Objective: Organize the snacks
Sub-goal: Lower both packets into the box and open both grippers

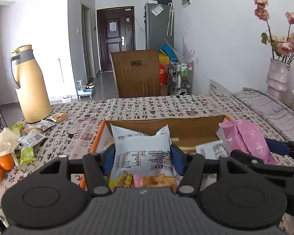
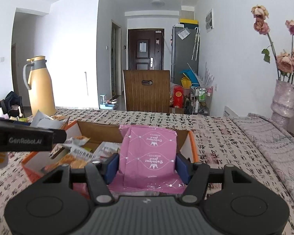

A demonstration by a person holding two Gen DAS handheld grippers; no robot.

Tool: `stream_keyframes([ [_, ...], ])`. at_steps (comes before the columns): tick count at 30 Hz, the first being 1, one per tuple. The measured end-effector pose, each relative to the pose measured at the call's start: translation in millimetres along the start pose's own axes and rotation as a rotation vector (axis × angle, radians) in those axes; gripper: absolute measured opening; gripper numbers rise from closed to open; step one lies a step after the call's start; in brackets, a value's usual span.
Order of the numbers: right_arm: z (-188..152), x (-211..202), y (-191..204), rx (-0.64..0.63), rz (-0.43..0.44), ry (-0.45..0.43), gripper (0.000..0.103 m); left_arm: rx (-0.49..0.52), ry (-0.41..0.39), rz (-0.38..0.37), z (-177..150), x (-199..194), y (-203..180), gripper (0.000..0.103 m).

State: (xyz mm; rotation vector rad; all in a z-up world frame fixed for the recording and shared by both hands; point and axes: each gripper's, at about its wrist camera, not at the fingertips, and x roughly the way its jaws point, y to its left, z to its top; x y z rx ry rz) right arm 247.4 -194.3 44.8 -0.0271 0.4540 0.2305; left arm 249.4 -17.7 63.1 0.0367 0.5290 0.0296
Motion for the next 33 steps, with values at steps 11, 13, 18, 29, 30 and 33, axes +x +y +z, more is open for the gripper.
stream_keyframes([
  [11, 10.4, 51.9, -5.2, 0.023, 0.001, 0.073, 0.061, -0.013, 0.042, 0.038, 1.5, 30.6, 6.2, 0.076],
  [13, 8.7, 51.8, -7.2, 0.035, -0.001, 0.075, 0.072, -0.020, 0.030, 0.049, 0.4, 28.2, 7.6, 0.089],
  [18, 7.6, 48.3, -11.8, 0.052, -0.010, 0.071, 0.095, -0.027, 0.004, 0.074, -1.9, 21.9, 11.7, 0.103],
  [29, -1.0, 18.6, -11.1, 0.067, -0.027, 0.057, 0.103, -0.054, -0.023, 0.043, -14.7, -16.2, 18.6, 0.103],
  [30, -2.6, 13.3, -10.2, 0.066, -0.029, 0.054, 0.103, -0.055, -0.032, 0.039, -18.1, -23.3, 19.2, 0.103],
  [33, -11.6, -7.5, -8.6, 0.066, -0.028, 0.044, 0.103, -0.060, -0.055, 0.022, -29.4, -45.6, 21.6, 0.103],
])
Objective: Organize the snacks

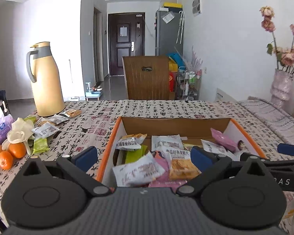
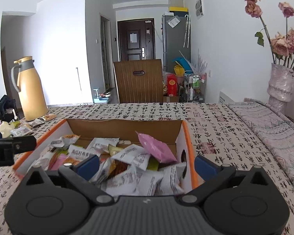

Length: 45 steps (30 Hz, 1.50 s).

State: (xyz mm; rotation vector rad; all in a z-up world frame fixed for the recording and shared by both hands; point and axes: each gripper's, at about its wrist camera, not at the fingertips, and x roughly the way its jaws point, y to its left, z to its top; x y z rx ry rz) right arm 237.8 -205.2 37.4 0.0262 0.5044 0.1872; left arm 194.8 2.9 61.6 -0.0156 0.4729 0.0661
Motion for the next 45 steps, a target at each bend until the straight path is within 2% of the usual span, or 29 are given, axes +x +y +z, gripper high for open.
stream_keyframes([
  [9, -39.6, -72.2, 0.7, 0.014, 0.025, -0.021, 0.103, 0.004, -0.039, -0.033, -40.8, -64.8, 9.1, 0.103],
  [20, -90.5, -132.2, 5.7, 0.016, 0.031, 0.004, 0.103, -0.019, 0.008, -0.059, -89.1, -105.2, 23.1, 0.103],
  [28, -114.7, -140.8, 7.7, 0.017, 0.035, 0.052, 0.103, -0.007, 0.047, -0.082, -112.6, -115.1, 20.8, 0.103],
  [45, -120.8, -140.8, 7.8, 0.023, 0.030, 0.064, 0.103, 0.002, 0.062, -0.094, -120.5, -115.9, 16.4, 0.103],
])
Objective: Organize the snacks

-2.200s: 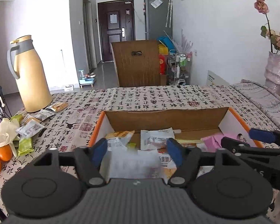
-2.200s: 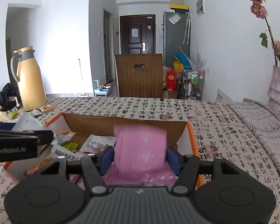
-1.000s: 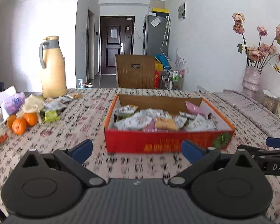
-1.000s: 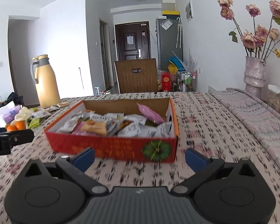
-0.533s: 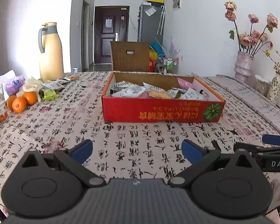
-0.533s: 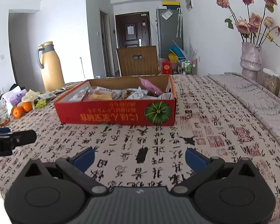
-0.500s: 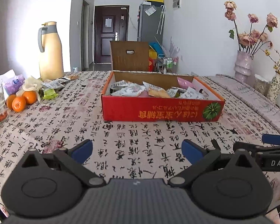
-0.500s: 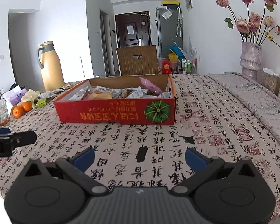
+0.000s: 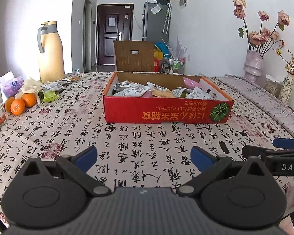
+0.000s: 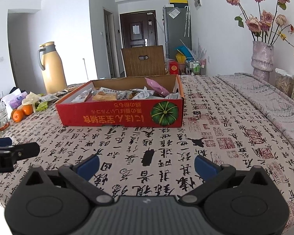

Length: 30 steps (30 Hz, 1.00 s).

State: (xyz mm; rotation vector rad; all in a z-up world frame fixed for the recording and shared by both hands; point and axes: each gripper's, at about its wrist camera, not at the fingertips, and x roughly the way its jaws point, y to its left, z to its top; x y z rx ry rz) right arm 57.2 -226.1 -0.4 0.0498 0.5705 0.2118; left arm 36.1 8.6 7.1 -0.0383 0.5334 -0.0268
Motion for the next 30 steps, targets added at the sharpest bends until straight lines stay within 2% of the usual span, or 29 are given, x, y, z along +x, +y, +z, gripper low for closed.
stream_keyframes([
  [30, 0.8, 0.2, -0.3, 0.000, -0.001, 0.002, 0.103, 0.005, -0.002, -0.004, 0.9, -1.7, -2.3, 0.103],
])
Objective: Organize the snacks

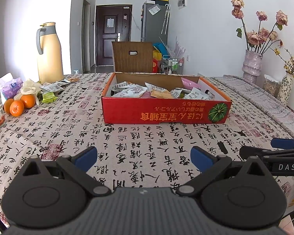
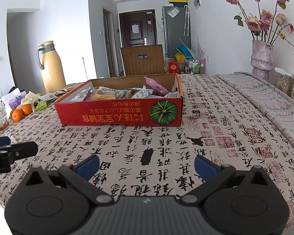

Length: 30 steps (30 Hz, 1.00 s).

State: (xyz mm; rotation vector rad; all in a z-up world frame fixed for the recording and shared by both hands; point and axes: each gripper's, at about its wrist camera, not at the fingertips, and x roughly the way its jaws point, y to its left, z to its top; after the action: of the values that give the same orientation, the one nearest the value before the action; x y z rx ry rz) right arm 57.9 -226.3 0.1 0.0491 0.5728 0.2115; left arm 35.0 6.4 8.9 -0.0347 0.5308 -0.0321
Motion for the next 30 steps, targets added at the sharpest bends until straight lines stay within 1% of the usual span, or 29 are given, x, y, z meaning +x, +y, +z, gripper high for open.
stream_keyframes([
  [30, -2.4, -0.5, -2.1, 0.001, -0.001, 0.004, 0.103, 0.001, 0.001, 0.001, -0.1, 0.6, -0.3, 0.103],
])
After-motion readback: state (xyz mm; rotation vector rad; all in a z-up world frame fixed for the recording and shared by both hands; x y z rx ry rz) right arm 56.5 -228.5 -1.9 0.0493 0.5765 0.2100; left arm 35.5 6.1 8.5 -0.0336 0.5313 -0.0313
